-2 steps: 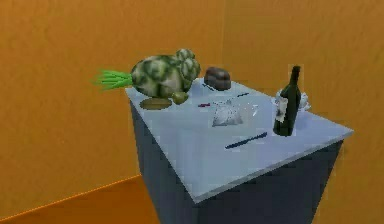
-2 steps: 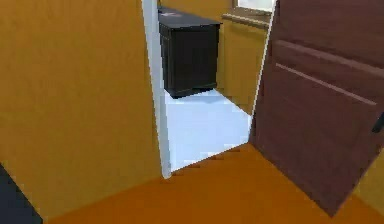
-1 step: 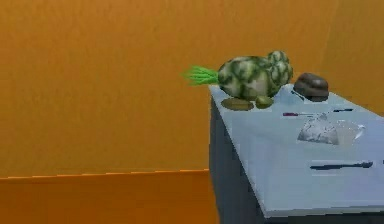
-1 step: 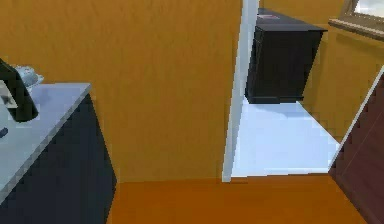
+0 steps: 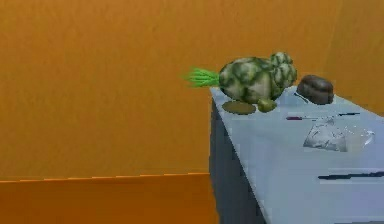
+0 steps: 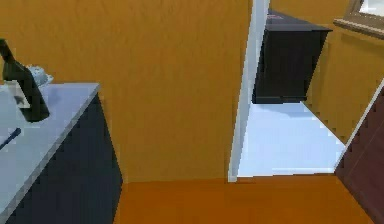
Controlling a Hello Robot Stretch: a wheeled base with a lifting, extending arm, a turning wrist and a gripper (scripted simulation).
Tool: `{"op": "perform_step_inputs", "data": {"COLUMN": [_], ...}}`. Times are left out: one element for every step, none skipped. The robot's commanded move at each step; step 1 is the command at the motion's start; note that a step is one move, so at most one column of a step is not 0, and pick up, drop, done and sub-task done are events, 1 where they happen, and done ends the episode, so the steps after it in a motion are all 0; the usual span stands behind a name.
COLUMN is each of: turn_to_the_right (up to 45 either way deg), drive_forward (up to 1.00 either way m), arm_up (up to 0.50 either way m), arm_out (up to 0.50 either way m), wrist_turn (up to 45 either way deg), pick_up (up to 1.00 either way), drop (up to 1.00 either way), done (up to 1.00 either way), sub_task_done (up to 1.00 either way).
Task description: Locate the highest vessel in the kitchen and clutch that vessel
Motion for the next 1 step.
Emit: {"op": "perform_step_inputs", "data": {"turn_to_the_right": [45.0], "drive_forward": [0.00], "arm_up": [0.00], "arm_out": [0.00], "wrist_turn": [0.0], "pick_up": [0.00], "drop": [0.00], "done": [0.00], "sub_task_done": [0.00]}}
